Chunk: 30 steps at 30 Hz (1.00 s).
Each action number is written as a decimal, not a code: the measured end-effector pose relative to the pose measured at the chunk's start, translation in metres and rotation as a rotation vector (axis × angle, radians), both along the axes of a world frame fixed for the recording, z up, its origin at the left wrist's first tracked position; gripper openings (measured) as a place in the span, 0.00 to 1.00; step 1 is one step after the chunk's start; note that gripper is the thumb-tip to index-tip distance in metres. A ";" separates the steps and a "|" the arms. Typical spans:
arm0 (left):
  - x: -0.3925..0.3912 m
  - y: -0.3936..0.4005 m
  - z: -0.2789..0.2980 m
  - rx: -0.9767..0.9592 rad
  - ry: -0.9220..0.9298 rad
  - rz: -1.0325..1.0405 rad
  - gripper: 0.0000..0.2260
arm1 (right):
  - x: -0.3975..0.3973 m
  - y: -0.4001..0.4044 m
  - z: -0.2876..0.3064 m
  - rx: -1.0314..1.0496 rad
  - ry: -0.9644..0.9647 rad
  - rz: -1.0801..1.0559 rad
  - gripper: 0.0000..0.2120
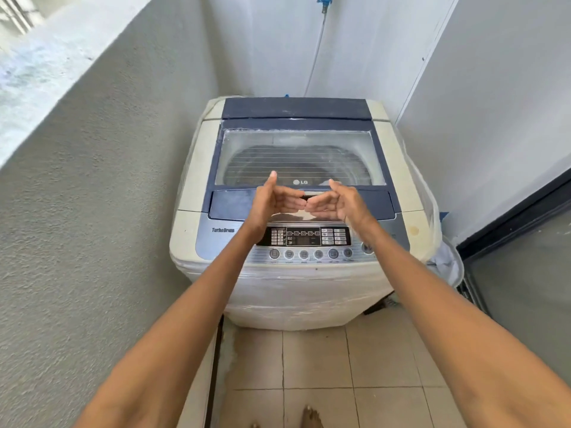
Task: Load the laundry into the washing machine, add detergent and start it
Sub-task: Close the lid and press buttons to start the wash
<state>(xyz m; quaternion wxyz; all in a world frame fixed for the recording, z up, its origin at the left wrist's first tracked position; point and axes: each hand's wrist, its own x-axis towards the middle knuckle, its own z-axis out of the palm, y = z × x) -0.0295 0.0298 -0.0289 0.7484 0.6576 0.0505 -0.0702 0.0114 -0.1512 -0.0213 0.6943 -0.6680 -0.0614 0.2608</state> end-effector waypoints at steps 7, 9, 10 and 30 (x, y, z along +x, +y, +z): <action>0.010 0.005 -0.014 -0.115 -0.030 0.026 0.34 | 0.013 0.021 -0.016 0.122 -0.033 0.053 0.22; 0.009 0.004 -0.016 -0.139 -0.037 0.024 0.34 | 0.014 0.022 -0.021 0.158 -0.040 0.047 0.23; 0.008 0.004 -0.017 -0.144 -0.040 0.016 0.34 | 0.014 0.021 -0.022 0.170 -0.048 0.042 0.23; 0.003 0.003 -0.029 -0.104 -0.136 -0.056 0.34 | 0.007 0.014 -0.040 0.181 -0.214 0.060 0.20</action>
